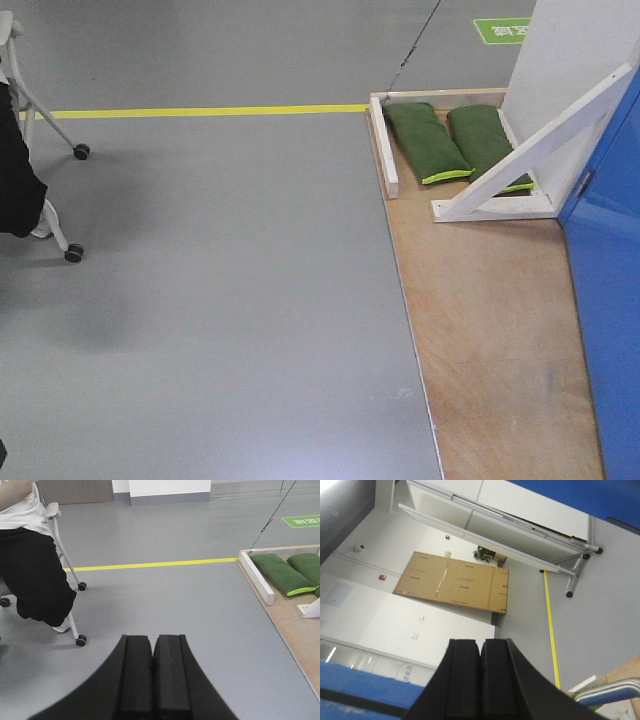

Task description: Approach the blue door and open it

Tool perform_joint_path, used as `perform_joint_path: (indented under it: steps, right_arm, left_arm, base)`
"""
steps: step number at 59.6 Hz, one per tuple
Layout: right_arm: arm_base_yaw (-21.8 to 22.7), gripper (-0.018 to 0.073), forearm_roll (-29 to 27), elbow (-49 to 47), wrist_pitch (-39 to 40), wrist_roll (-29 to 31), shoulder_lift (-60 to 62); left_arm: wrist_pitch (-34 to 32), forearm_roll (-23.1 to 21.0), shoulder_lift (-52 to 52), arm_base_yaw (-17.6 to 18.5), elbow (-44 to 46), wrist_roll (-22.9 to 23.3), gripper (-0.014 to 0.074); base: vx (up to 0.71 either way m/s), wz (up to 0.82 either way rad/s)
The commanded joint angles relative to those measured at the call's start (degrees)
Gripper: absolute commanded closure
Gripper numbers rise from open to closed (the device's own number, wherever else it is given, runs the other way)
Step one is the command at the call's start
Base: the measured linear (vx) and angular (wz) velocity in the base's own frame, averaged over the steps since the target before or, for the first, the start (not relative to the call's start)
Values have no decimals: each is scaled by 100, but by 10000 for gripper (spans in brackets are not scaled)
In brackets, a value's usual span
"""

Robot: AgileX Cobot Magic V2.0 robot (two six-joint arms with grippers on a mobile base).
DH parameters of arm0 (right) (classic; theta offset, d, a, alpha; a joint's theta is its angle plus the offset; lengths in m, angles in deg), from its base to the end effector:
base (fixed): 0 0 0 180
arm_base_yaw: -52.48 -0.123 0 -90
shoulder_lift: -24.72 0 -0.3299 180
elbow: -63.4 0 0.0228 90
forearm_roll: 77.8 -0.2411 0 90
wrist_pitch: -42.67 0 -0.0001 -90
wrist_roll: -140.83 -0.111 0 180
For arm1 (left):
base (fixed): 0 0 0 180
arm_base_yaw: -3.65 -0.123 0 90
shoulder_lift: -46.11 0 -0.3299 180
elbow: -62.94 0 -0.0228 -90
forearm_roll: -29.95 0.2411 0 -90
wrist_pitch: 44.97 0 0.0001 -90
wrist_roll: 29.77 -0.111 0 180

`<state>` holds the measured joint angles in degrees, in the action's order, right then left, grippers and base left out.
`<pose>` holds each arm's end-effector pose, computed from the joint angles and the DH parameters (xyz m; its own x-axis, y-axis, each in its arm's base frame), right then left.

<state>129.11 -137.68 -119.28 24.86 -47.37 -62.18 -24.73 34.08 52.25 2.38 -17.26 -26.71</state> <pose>0.1042 -0.3109 0.4930 0.8011 0.4638 -0.3782 0.3575 0.1360 0.9240 0.0174 0.0032 0.1648 -0.2851 0.0079 -0.9585 -0.0420 0.9989 0.0207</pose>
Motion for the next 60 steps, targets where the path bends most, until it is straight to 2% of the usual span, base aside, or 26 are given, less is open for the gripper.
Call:
perform_joint_path:
  steps: [1, 13, 32, 45, 58, 60]
  right_arm:
    - [-72, 564, -47, -187, -609, 86, 184]
    - [-72, 564, -47, -187, -1355, 86, 184]
    - [-72, 564, -47, -187, -3259, 86, 184]
    - [-72, 564, -77, -187, -4283, 86, 184]
    - [-72, 564, -636, -187, -5567, 86, 184]
    - [-98, 564, -785, -187, -5572, 86, 184]
  left_arm:
    - [-436, -26, -100, 31, 200, 23, 526]
    - [-436, -26, -100, 31, 200, 23, 526]
    - [-436, -26, -100, 31, 200, 23, 526]
    - [-436, -26, -100, 31, 200, 23, 526]
    - [-436, -26, -100, 31, 200, 23, 526]
    - [-436, -26, -100, 31, 200, 23, 526]
  base:
    - [0, 0]
    - [0, 0]
    - [0, 0]
    - [-1, -2]
    - [-1, -3]
    - [-1, -4]
